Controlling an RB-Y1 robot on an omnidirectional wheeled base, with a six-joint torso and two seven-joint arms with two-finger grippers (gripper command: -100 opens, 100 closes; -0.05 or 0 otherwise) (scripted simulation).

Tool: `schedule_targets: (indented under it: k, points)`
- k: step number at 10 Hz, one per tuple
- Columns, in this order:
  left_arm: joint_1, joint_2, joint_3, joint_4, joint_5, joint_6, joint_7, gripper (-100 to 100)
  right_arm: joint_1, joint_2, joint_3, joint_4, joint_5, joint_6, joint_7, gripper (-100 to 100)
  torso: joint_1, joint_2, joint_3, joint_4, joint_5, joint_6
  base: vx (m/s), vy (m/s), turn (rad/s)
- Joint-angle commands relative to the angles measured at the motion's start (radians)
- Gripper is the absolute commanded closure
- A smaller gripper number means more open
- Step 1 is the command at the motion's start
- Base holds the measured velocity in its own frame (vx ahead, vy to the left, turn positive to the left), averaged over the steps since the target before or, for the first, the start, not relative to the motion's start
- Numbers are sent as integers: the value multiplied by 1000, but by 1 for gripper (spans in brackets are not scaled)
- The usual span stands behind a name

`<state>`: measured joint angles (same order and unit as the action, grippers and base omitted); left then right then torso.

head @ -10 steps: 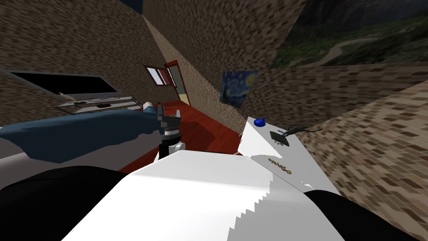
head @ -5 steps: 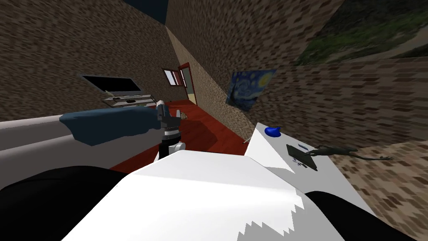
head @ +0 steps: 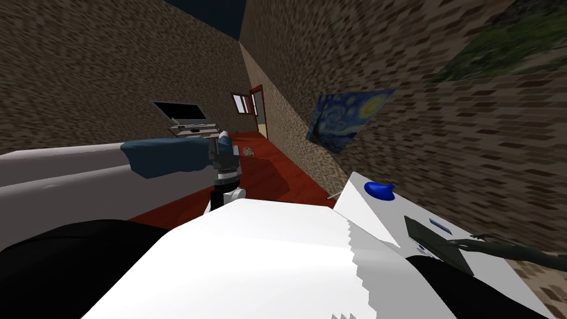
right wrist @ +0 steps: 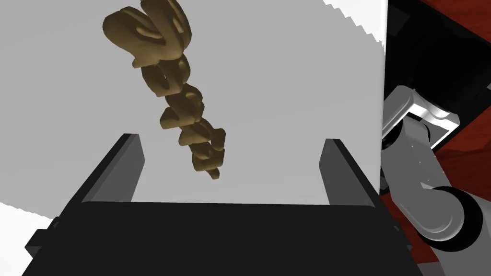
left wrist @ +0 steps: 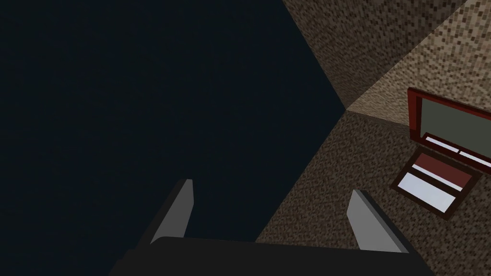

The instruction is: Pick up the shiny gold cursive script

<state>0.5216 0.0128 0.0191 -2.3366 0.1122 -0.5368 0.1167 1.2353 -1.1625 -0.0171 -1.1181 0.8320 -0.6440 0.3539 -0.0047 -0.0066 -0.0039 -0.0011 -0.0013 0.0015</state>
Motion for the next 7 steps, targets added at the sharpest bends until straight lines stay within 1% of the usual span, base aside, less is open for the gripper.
schedule_targets:
  k: [1,2,3,4,5,6,7]
  points:
    - [0,0,0,0,0,0,0,0,-18,15,19,28,17,-4,12,-100,0,0,0,0,0,0,58,-83,74]
    - [0,0,0,0,0,0,0,0,-16,43,36,26,30,0,27,-100,2,2,1,1,0,0,65,-111,172]
    - [0,0,0,0,0,0,0,0,-17,56,45,23,35,0,32,-100,1,3,2,1,0,0,49,-122,116]
    - [0,0,0,0,0,0,0,0,-7,47,35,14,30,5,26,-100,0,4,2,1,0,0,16,-52,19]
    - [0,0,0,0,0,0,0,0,-8,49,37,13,31,6,28,0,4,5,3,1,1,1,4,-10,1]
    - [0,0,0,0,0,0,0,0,-39,79,67,32,40,25,33,-100,7,6,4,2,2,1,-9,-31,78]
    - [0,0,0,0,0,0,0,0,-57,98,85,43,46,36,36,-100,6,7,4,2,1,0,-14,-49,106]
